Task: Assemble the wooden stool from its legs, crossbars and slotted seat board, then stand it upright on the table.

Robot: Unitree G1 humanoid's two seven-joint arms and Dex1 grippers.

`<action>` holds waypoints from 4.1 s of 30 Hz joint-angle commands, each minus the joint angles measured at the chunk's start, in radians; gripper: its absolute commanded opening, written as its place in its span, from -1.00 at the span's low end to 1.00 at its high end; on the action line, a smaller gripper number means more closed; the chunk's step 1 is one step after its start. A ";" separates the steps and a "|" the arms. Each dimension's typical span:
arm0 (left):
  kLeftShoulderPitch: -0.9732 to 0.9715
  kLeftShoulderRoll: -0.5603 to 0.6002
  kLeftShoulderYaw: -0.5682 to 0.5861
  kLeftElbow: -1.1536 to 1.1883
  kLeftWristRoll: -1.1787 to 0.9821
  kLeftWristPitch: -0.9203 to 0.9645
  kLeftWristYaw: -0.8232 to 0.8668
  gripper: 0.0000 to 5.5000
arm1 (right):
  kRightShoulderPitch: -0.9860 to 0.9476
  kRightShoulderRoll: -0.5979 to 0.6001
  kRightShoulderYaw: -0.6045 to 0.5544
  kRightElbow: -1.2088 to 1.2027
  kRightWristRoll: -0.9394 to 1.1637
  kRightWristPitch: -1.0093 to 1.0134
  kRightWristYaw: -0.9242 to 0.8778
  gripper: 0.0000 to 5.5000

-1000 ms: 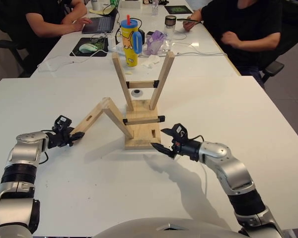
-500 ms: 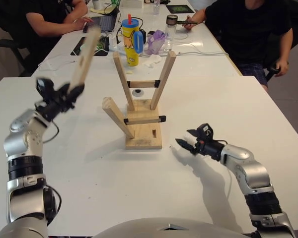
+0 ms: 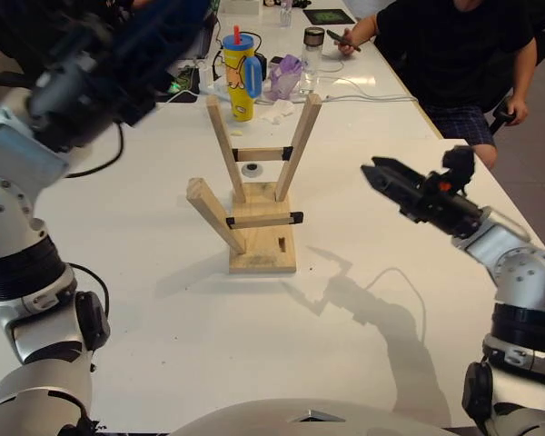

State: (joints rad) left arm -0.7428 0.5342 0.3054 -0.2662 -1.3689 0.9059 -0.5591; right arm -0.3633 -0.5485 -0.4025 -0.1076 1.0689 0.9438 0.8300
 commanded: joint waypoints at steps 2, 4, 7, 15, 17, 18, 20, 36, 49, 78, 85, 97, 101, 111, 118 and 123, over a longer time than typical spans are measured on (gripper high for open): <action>0.110 -0.088 -0.119 -0.021 0.023 0.016 0.008 -0.25 | -0.034 -0.060 -0.027 0.010 0.186 0.148 0.041 0.88; 0.144 -0.102 -0.150 -0.018 0.040 0.017 -0.009 -0.25 | -0.038 -0.069 -0.030 0.014 0.224 0.173 0.040 0.88; 0.186 -0.117 -0.187 -0.019 0.070 0.015 -0.029 -0.25 | -0.045 -0.079 -0.024 0.022 0.243 0.181 0.032 0.88; 0.275 -0.115 -0.249 -0.033 0.097 0.039 -0.110 -0.25 | -0.070 -0.056 -0.013 0.032 0.272 0.178 0.000 0.88; 0.281 -0.107 -0.263 -0.033 0.093 0.058 -0.138 -0.25 | -0.065 -0.048 -0.024 0.031 0.302 0.183 -0.012 0.88; 0.285 -0.099 -0.267 -0.032 0.097 0.064 -0.151 -0.25 | -0.063 -0.044 -0.031 0.032 0.324 0.185 -0.020 0.88; 0.292 -0.082 -0.268 -0.023 0.102 0.077 -0.177 -0.25 | -0.071 -0.041 -0.045 0.045 0.375 0.190 -0.037 0.88; 0.317 -0.024 -0.329 -0.025 0.193 0.126 -0.295 -0.25 | -0.037 -0.070 -0.027 0.028 0.532 0.209 -0.070 0.83; 0.301 -0.008 -0.305 -0.013 0.204 0.136 -0.315 -0.25 | -0.011 -0.097 -0.017 0.028 0.516 0.212 -0.032 0.13; 0.409 0.058 -0.190 -0.274 0.217 0.106 -0.120 0.36 | 0.088 -0.229 0.123 -0.007 -0.004 -0.034 0.213 -0.25; 0.487 0.248 -0.549 -0.320 0.573 0.042 -0.225 0.36 | 0.059 -0.190 0.239 0.075 -0.260 -0.287 0.286 -0.25; 0.435 0.039 -0.835 -0.052 1.068 -0.203 -0.075 0.36 | -0.117 -0.158 0.383 0.305 -0.476 -0.517 0.440 -0.26; 0.438 0.032 -0.870 0.007 1.147 -0.228 -0.081 0.36 | -0.182 -0.173 0.405 0.338 -0.508 -0.536 0.483 -0.26; 0.441 -0.049 -0.809 0.053 1.193 -0.254 -0.073 0.36 | -0.333 -0.179 0.494 0.390 -0.617 -0.573 0.610 -0.26; 0.422 -0.096 -0.774 0.088 1.217 -0.274 -0.056 0.36 | -0.482 -0.175 0.559 0.524 -0.700 -0.620 0.726 -0.26; 0.414 -0.132 -0.753 0.125 1.246 -0.270 -0.029 0.36 | -0.478 -0.180 0.581 0.547 -0.734 -0.614 0.762 -0.26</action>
State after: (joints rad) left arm -0.3120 0.4092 -0.4536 -0.1609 -0.1417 0.6281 -0.5937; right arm -0.8454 -0.7151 0.1477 0.4358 0.3668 0.3217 1.5670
